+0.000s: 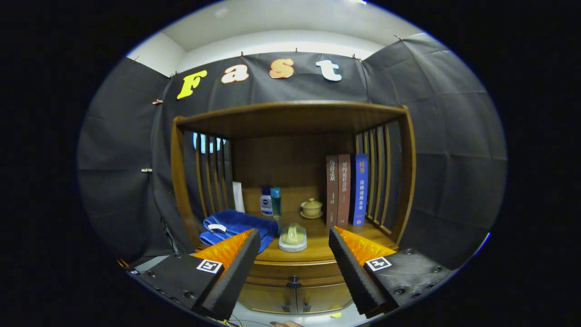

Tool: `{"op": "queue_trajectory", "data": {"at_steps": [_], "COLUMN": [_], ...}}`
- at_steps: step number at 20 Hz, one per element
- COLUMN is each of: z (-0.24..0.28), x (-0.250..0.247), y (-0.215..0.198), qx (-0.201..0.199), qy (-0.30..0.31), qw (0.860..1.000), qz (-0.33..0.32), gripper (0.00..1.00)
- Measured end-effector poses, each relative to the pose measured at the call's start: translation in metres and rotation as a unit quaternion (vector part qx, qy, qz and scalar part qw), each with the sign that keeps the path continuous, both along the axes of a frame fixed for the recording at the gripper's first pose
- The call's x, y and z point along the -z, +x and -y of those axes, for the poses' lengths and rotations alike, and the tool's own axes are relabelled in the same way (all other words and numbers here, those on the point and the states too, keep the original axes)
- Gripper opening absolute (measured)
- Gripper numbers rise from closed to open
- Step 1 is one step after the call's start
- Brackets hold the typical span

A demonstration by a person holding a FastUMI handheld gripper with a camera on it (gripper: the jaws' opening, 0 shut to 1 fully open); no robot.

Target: Pull open the drawer, take out the items inside it, and place them on the countertop above the cabinet.

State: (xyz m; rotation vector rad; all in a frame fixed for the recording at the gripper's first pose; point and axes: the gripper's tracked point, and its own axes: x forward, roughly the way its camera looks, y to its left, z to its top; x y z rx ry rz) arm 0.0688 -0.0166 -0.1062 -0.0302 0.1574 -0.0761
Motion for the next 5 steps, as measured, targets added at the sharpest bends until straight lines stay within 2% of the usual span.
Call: {"op": "queue_trajectory", "data": {"at_steps": [5], "z": [-0.005], "x": [-0.035], "y": [-0.032], "qx": [-0.004], "qy": [-0.003], "qw": [1.000], "qz": [0.023], "gripper": [0.99]}}
